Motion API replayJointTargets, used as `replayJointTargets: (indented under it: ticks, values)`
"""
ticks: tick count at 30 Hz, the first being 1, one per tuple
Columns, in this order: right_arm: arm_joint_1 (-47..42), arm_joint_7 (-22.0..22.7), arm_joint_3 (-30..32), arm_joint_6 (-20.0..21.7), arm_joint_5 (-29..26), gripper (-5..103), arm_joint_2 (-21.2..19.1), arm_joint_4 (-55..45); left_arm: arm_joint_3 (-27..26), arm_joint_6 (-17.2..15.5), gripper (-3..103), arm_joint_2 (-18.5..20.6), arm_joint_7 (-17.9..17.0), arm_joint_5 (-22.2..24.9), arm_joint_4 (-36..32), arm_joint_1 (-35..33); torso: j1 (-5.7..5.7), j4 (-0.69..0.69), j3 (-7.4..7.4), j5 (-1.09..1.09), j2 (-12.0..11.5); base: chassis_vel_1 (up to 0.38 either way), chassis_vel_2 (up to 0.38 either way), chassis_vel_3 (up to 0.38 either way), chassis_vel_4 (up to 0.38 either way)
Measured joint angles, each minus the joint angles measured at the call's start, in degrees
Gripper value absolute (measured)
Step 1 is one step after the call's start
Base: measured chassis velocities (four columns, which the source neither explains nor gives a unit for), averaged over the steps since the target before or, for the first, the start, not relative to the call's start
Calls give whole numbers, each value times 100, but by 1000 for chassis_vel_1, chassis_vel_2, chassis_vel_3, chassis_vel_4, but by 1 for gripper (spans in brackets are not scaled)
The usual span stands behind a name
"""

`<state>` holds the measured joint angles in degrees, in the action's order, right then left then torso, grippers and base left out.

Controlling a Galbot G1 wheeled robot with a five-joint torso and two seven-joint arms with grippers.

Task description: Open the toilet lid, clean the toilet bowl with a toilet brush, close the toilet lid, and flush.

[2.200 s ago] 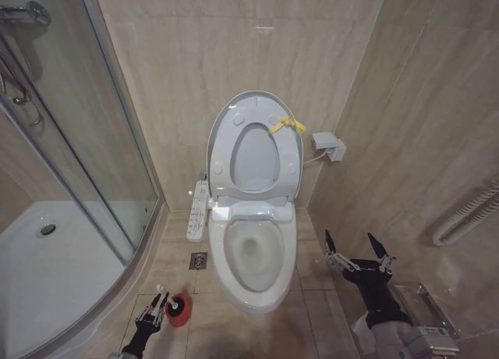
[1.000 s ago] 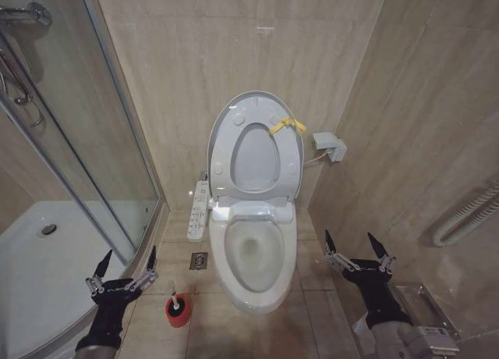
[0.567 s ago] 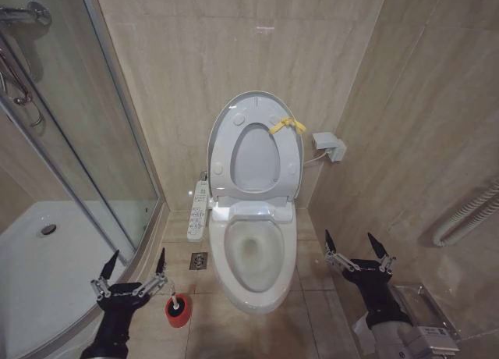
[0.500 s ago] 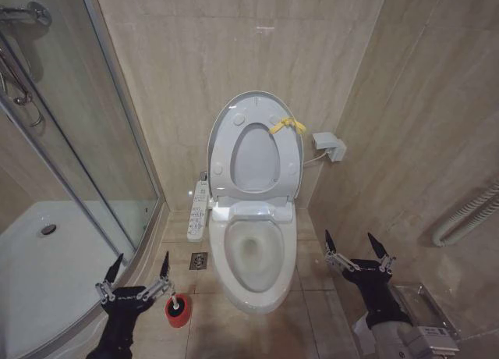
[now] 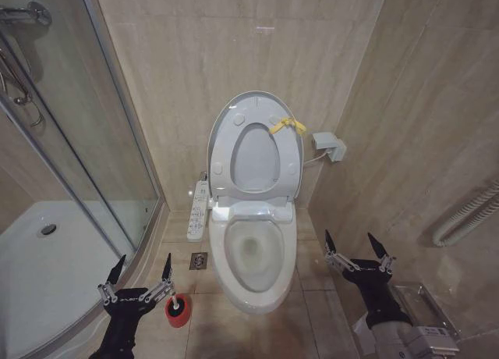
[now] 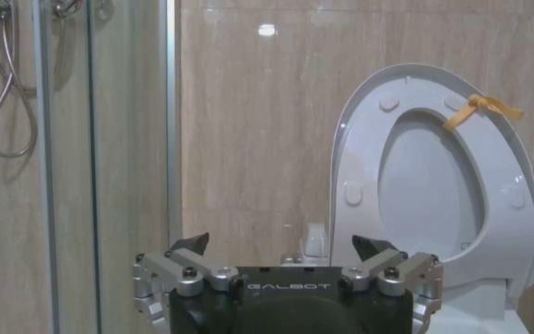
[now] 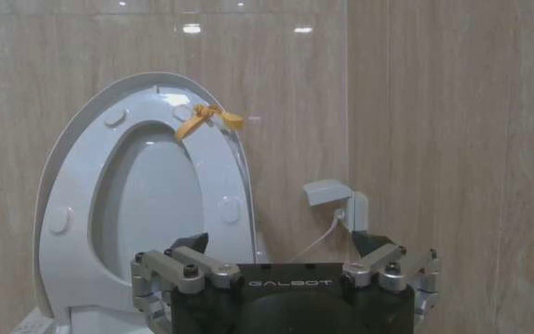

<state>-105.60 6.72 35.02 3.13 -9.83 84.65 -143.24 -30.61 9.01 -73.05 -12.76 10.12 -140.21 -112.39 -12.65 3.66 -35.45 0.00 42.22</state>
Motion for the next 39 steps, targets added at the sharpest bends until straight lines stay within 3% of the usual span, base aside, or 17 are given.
replayJointTargets:
  ticks: [34,39]
  values:
    - [0,0,0,4,0,100,-1,0,-6,18,100,2,14,17,27,12,0,0,0,0,0,0,0,0,0]
    - [40,3,1,182,4,100,-31,0,-6,18,100,3,14,17,27,12,0,1,0,0,0,0,0,0,0]
